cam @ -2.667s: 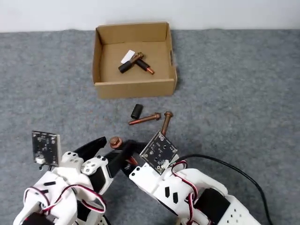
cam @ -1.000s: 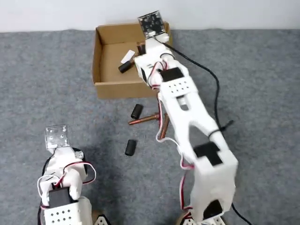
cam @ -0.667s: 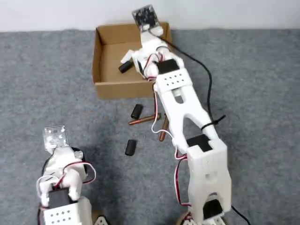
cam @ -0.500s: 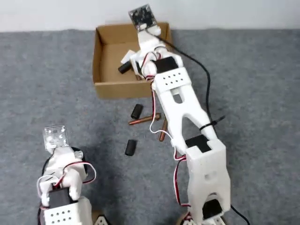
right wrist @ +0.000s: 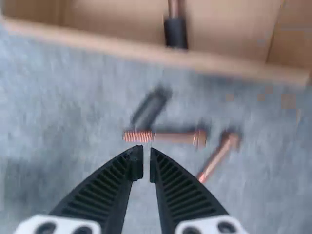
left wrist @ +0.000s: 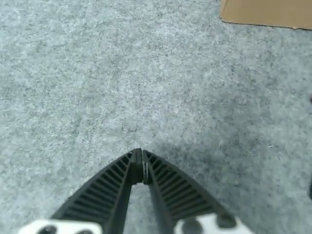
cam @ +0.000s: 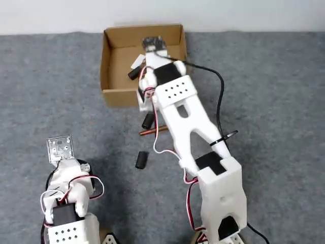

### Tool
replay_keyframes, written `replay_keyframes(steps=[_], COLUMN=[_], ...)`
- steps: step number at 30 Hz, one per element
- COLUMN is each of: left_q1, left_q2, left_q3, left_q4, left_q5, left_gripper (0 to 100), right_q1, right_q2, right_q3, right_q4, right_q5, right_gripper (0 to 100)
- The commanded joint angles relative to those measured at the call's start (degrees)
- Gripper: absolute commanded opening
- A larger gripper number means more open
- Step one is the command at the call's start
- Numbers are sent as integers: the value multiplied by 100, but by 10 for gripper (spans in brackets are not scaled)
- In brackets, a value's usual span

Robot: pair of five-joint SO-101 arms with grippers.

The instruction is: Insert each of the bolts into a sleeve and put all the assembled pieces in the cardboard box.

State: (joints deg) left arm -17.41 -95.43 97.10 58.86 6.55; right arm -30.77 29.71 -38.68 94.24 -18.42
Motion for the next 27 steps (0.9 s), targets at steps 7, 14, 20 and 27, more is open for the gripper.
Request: replay_keyframes(steps=[7,14,20,27], left_q1=[-35,-35,-35,-44], left_q2=[-53,-53,-53,-53], left_q3=[-22,-22,-22,-22], left_q4=[-26,-26,-26,-26], left_q5=[53,62,62,62], left_gripper=[5,5,5,5], right_q1=[-470,-1051,-1446,-1516], right_q2=[-593,-998,-602,163], right_q3=[-26,1099,1407,1073], right_q4=[884,866,796,541], right_q5=[-932,-1451,-1820,-1899], right_gripper=[8,46,236,191])
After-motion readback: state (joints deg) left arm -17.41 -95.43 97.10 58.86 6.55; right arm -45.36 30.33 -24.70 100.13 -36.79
